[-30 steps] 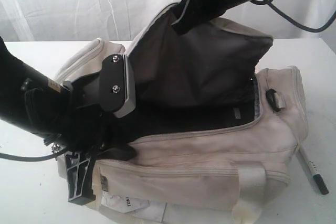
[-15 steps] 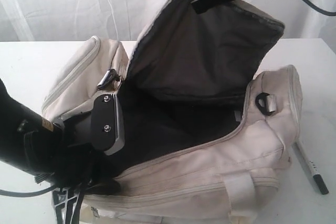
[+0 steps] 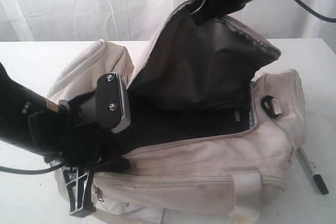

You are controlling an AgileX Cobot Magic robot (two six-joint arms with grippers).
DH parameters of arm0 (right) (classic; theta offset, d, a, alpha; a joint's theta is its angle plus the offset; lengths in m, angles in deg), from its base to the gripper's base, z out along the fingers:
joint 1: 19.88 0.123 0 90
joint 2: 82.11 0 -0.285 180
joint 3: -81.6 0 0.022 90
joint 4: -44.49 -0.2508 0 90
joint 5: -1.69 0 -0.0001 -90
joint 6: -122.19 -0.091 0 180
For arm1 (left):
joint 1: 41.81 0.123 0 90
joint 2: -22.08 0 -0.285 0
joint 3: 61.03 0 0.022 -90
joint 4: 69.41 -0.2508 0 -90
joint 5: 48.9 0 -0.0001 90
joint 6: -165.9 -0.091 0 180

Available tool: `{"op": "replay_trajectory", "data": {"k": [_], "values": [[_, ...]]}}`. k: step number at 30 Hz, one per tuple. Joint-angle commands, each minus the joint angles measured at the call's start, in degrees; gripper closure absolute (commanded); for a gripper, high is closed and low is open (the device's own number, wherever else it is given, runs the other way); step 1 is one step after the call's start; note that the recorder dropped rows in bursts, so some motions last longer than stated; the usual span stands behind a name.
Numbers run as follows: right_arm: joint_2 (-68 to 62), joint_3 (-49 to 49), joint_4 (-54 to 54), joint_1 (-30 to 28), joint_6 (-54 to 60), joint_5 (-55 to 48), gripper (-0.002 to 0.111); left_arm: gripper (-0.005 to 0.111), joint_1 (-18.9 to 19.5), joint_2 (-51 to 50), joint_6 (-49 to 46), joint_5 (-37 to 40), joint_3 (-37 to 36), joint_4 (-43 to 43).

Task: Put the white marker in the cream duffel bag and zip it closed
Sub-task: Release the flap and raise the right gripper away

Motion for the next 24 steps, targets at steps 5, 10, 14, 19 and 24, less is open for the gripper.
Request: {"op": "replay_trajectory", "data": {"k": [5,10,14,19,24], "values": [[0.57,-0.39,-0.66,-0.46,-2.73,-11.11,0.067,0.07,-0.25,0.11,0.48,0.63,1.67,1.24],[3.47,-0.39,-0.3,-0.46,-2.88,-16.76,0.058,0.07,-0.25,0.11,0.48,0.63,1.67,1.47],[6.65,-0.39,1.57,-0.46,-4.18,-18.03,0.057,0.07,-0.25,0.11,0.48,0.63,1.67,1.47],[9.15,-0.39,6.6,-0.46,-7.3,-20.14,0.057,0.07,-0.25,0.11,0.48,-0.24,1.67,1.47],[10.43,2.39,14.18,-0.56,-12.14,-20.63,0.057,0.07,-0.25,0.11,0.48,-1.02,2.17,1.47]]}}
